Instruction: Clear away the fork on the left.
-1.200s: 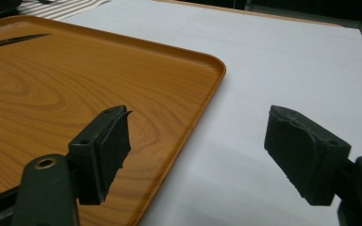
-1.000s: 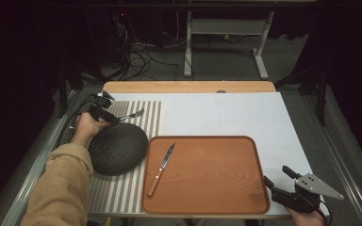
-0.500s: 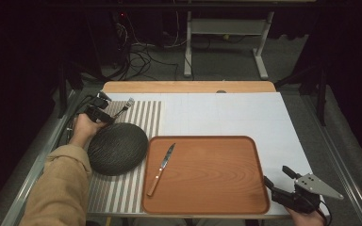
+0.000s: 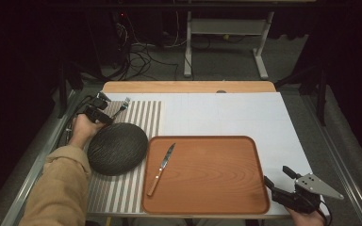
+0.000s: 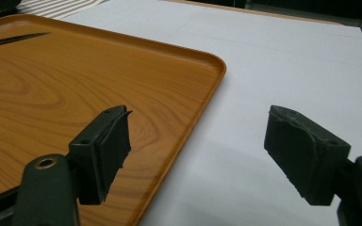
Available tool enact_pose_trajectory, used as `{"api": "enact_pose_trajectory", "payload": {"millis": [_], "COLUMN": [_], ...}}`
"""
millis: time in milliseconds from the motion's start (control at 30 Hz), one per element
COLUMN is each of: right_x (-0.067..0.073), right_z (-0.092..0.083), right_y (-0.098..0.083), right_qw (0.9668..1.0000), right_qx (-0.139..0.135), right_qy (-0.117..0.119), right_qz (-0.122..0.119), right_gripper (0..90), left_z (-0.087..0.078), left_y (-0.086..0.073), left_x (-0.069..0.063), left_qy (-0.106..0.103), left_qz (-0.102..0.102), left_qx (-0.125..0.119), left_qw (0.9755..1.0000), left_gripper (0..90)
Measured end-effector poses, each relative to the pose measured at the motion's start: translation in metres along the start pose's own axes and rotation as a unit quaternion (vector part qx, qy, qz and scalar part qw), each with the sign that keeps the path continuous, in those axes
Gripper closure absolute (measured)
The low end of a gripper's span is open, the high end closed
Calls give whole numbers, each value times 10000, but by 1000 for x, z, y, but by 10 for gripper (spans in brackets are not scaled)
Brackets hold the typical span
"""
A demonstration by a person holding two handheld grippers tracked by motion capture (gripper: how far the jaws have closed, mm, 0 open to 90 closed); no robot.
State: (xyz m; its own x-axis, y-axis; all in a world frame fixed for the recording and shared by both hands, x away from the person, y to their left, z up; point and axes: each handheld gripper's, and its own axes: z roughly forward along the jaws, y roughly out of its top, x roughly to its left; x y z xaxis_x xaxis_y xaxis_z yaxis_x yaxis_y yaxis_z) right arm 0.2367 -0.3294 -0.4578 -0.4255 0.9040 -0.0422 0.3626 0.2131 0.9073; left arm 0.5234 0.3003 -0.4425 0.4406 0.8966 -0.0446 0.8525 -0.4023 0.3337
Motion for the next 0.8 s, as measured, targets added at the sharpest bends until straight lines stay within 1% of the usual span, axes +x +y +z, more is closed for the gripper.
{"api": "enact_pose_trajectory", "payload": {"millis": [233,300,433,500,567,600,667,733,800], "right_x": [0,0,0,0,0,0,0,0,-1], "right_z": [0,0,0,0,0,0,0,1,1], "right_y": [0,0,0,0,0,0,0,0,0], "right_qw": [10000,10000,10000,10000,10000,10000,10000,10000,10000], "right_qx": [15,16,26,22,26,26,32,44,55], "right_qy": [-4,-8,-11,-12,-15,-14,-17,-23,-25], "right_qz": [2,4,19,34,32,20,17,16,22], "right_gripper": [234,234,234,235,235,235,235,235,235], "left_z": [-1,-1,-2,-2,-2,-3,-3,-4,-6], "left_y": [-2,-3,-2,-3,-6,-7,-8,-9,-11], "left_x": [2,2,0,-1,1,2,2,2,5], "left_qy": [-11,-23,67,115,93,150,179,285,323], "left_qz": [-17,-50,6,58,9,15,-25,-24,-47], "left_qx": [39,29,63,32,-25,-24,-25,-6,-12], "left_qw": [10000,10000,10000,9999,10000,9999,9998,9996,9995], "left_gripper": [735,735,735,735,735,735,735,735,735]}}
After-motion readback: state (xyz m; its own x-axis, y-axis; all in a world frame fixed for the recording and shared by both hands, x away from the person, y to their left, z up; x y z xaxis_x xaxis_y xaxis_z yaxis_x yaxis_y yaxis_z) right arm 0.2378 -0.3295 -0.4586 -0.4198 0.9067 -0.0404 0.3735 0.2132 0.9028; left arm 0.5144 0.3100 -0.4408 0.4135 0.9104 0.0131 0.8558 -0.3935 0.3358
